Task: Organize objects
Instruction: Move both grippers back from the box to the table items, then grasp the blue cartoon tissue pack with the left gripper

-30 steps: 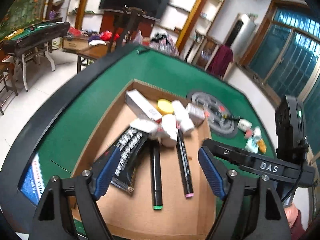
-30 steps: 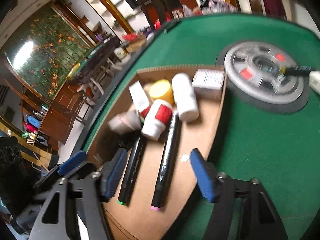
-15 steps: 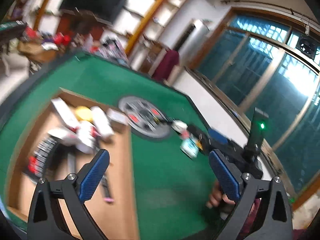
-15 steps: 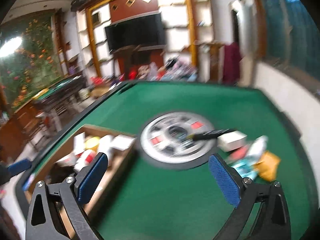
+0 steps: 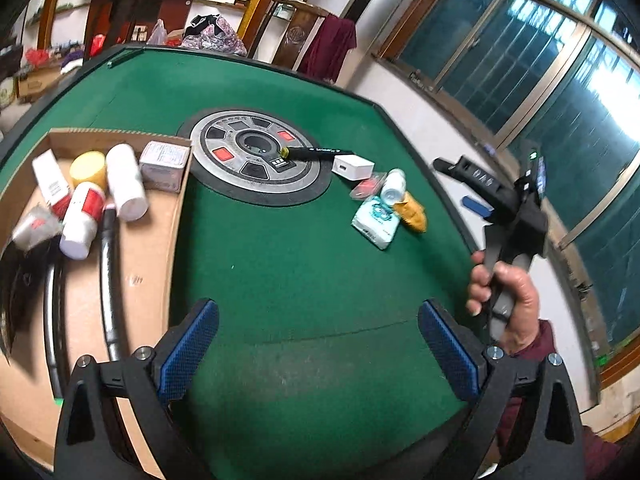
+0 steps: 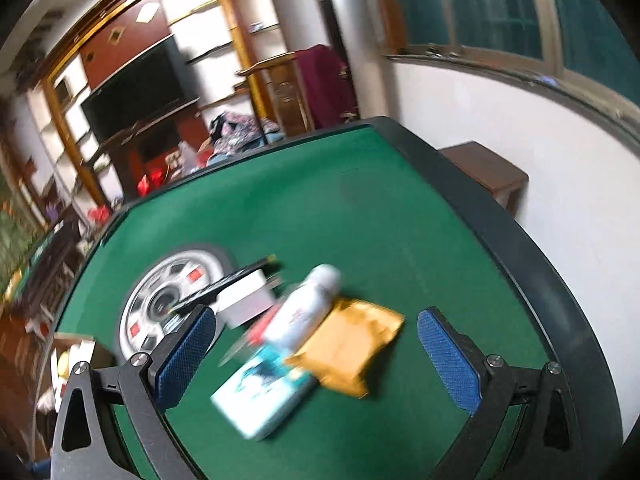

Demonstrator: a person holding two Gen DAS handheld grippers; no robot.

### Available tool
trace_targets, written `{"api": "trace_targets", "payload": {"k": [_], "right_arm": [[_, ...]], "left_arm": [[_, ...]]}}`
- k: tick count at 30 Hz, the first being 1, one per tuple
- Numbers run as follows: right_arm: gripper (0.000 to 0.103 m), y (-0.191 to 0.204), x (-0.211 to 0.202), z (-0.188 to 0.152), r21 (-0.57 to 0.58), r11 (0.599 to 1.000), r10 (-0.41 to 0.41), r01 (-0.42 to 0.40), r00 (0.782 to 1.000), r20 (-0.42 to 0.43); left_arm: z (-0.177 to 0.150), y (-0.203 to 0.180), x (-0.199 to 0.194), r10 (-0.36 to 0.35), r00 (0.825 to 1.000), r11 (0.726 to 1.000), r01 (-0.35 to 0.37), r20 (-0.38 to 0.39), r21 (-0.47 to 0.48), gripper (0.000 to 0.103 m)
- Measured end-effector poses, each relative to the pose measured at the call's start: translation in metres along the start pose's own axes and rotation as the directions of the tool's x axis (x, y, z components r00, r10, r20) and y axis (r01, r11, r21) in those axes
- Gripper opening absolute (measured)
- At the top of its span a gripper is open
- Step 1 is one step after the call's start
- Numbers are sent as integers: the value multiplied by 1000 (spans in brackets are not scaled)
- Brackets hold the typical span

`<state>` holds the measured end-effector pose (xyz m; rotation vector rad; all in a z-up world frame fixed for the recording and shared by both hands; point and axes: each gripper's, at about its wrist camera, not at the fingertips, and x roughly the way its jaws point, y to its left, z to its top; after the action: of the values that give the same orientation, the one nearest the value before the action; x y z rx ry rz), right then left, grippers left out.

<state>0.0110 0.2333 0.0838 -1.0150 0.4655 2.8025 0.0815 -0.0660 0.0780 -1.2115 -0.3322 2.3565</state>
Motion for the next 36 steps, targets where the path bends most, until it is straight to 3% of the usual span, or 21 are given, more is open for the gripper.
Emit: {"api": "trace_targets", "payload": {"k": [4,8,12,18,24,29,31,32,33,36], "right_arm": [[103,-21,8,3,52,998,-21,19,999,42],[103,-40,21,-2,110,994,31,-29,999,-12],[103,-51,18,-6,161,985,66,-62,998,-19],[103,-48,18,-4,157,985,81,-77,997,-20],[103,-43,20,-5,149,985,95,-89,995,-33],[103,-45,24,-6,157,984,95,-87,995,-44],[103,-47,25,-6,160,984,89,-81,995,-46],[103,-48,26,-6,162,984,87,-79,995,-46],[103,-49,26,-6,166,983,87,-78,995,-47],[103,-49,29,-6,165,983,86,-76,995,-56]], "left_arm": [[10,-22,25,53,999,997,-52,-12,60,99],[18,-54,54,89,996,978,-84,-20,189,99],[21,-85,100,127,990,943,-102,-61,315,99],[28,-111,149,215,975,872,-166,-56,461,99],[42,-117,177,241,970,841,-191,-36,507,99],[49,-114,205,269,961,845,-201,-69,495,99],[49,-110,205,241,967,868,-176,-85,464,85],[50,-107,202,210,972,885,-144,-102,443,65],[51,-106,198,221,970,884,-157,-98,440,57],[47,-98,185,224,969,888,-157,-108,433,51]]}}
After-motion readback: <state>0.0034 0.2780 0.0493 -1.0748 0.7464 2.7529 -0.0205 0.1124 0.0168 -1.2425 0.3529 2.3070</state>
